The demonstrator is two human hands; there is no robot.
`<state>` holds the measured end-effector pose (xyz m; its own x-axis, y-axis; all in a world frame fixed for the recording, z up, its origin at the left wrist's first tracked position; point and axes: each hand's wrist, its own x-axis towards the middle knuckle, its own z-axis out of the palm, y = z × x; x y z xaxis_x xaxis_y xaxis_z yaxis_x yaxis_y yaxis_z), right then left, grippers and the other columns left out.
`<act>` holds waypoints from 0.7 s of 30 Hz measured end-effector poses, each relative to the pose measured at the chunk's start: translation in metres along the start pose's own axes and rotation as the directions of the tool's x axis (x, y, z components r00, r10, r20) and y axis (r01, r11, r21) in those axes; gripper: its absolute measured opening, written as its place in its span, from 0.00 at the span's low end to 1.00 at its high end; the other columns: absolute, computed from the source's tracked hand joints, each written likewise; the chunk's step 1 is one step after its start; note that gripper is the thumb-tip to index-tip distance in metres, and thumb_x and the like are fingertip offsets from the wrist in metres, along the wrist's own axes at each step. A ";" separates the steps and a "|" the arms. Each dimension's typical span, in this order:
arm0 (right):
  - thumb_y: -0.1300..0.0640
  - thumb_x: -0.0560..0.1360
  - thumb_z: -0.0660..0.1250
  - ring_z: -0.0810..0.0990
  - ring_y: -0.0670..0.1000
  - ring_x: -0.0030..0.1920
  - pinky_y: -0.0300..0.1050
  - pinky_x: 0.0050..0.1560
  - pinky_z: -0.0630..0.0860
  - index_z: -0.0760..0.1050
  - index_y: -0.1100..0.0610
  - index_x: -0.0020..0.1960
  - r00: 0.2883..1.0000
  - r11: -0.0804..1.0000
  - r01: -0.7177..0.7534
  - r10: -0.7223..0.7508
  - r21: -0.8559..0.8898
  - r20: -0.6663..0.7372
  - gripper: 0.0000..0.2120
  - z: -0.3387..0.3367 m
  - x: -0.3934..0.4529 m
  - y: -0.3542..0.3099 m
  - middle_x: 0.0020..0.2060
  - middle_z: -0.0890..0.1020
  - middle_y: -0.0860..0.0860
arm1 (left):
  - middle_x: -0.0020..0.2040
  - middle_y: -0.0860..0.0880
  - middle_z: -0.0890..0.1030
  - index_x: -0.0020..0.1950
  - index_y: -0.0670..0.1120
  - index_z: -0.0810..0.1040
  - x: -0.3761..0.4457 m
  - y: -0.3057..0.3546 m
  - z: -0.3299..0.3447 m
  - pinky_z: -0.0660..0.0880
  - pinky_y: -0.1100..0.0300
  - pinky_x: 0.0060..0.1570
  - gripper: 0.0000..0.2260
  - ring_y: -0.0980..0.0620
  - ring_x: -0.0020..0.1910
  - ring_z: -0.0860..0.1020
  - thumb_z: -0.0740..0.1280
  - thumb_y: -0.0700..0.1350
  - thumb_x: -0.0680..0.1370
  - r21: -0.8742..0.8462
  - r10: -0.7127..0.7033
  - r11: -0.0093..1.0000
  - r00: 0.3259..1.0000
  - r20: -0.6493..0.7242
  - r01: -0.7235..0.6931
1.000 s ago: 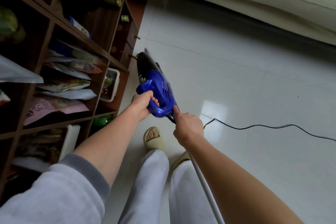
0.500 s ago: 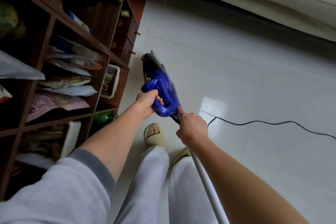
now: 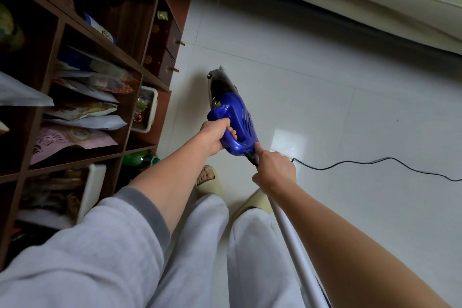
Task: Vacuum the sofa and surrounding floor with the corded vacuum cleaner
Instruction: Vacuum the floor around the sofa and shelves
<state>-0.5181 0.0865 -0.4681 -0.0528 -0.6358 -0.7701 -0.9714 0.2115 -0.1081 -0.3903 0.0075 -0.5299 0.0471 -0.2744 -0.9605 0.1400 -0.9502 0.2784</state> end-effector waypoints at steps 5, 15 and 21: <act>0.66 0.73 0.62 0.71 0.55 0.39 0.45 0.36 0.66 0.62 0.52 0.68 0.998 0.996 0.065 -0.066 -0.060 -0.013 0.26 -0.006 0.020 -0.018 0.40 0.72 0.52 | 0.33 0.46 0.74 0.40 0.40 0.72 0.012 0.009 -0.019 0.75 0.59 0.36 0.06 0.51 0.32 0.74 0.60 0.34 0.76 -0.074 0.031 0.997 0.998 -0.054 -0.035; 0.64 0.75 0.61 0.70 0.56 0.42 0.46 0.38 0.68 0.63 0.54 0.68 0.992 0.991 0.112 -0.115 -0.078 -0.047 0.23 -0.020 0.073 -0.061 0.42 0.72 0.52 | 0.36 0.46 0.74 0.40 0.41 0.71 0.042 0.060 -0.043 0.75 0.60 0.35 0.07 0.52 0.34 0.75 0.60 0.35 0.77 -0.064 0.109 0.991 0.989 -0.100 -0.115; 0.65 0.74 0.61 0.70 0.56 0.41 0.46 0.38 0.67 0.63 0.54 0.68 0.993 0.992 0.093 -0.099 -0.090 -0.064 0.24 -0.029 0.072 -0.060 0.41 0.71 0.52 | 0.39 0.46 0.75 0.44 0.41 0.72 0.042 0.068 -0.043 0.76 0.60 0.36 0.04 0.52 0.37 0.76 0.60 0.35 0.78 -0.048 0.061 0.997 0.997 -0.056 -0.064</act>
<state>-0.4703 0.0068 -0.4986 0.0291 -0.6997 -0.7138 -0.9890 0.0836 -0.1223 -0.3358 -0.0623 -0.5515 0.1108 -0.3235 -0.9397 0.1835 -0.9226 0.3393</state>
